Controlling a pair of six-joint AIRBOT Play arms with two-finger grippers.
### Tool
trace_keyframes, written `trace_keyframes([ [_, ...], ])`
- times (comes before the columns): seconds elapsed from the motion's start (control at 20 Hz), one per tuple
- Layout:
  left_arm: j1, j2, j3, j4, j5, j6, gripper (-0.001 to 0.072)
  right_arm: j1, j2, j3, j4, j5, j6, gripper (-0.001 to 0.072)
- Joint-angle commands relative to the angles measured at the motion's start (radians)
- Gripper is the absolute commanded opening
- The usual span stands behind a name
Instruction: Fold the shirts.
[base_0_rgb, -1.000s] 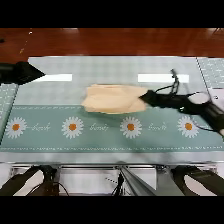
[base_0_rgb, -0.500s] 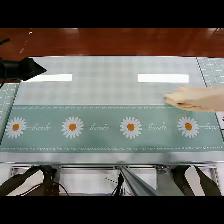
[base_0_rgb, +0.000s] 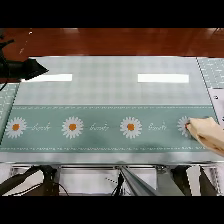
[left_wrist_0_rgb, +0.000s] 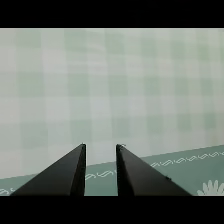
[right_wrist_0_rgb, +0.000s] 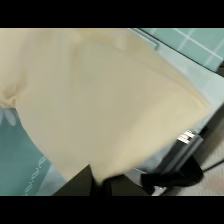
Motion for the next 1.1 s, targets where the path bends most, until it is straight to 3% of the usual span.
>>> trace_keyframes([
  [0.0, 0.0, -0.003, 0.0, 0.0, 0.033, 0.01, 0.0255, -0.043, 0.027, 0.002, -0.169, 0.048, 0.024, 0.0029],
  [0.1, 0.0, -0.003, 0.0, 0.0, 0.04, 0.01, 0.0255, -0.044, 0.04, -0.001, -0.233, 0.049, 0.035, 0.0036],
  [0.2, 0.0, -0.003, 0.0, 0.0, 0.046, 0.01, 0.0255, -0.044, 0.062, -0.001, -0.274, 0.048, 0.042, 0.0121],
  [0.3, 0.0, -0.003, 0.0, -0.003, 0.062, 0.01, 0.0255, -0.043, 0.071, 0.0, -0.277, 0.048, 0.041, 0.0394],
  [0.35, 0.0, -0.003, 0.0, -0.003, 0.075, 0.009, 0.0255, -0.044, 0.071, 0.0, -0.275, 0.049, 0.038, 0.0448],
  [0.5, 0.0, -0.003, 0.0, -0.003, 0.095, 0.009, 0.0255, -0.043, 0.071, 0.0, -0.278, 0.012, 0.026, 0.046],
  [0.55, 0.0, -0.002, 0.0, -0.003, 0.09, 0.009, 0.0257, -0.043, 0.071, 0.0, -0.267, -0.025, 0.018, 0.0432],
  [0.6, 0.0, 0.002, 0.002, -0.003, 0.074, 0.01, 0.0263, -0.043, 0.071, 0.0, -0.22, -0.085, 0.002, 0.0321],
  [0.65, 0.0, 0.005, 0.011, -0.003, 0.048, 0.01, 0.0293, -0.043, 0.07, 0.0, -0.143, -0.156, -0.003, 0.0258],
  [0.75, 0.0, 0.008, 0.042, -0.008, 0.012, 0.01, 0.0565, -0.043, 0.062, 0.0, 0.134, -0.327, -0.064, 0.0267],
  [0.8, 0.0, 0.01, 0.06, -0.021, 0.002, 0.01, 0.0599, -0.042, 0.045, 0.0, 0.337, -0.404, -0.093, 0.0392],
  [0.85, -0.003, 0.012, 0.08, -0.038, -0.008, 0.011, 0.0599, -0.04, 0.018, 0.0, 0.547, -0.462, -0.119, 0.0437],
  [0.95, -0.039, 0.014, 0.115, -0.047, -0.011, 0.048, 0.0599, 0.035, -0.065, 0.0, 0.919, -0.533, -0.13, 0.0437],
  [1.05, -0.112, 0.011, 0.129, -0.023, -0.006, 0.097, 0.0599, 0.224, -0.145, 0.0, 0.988, -0.536, -0.172, 0.0437],
])
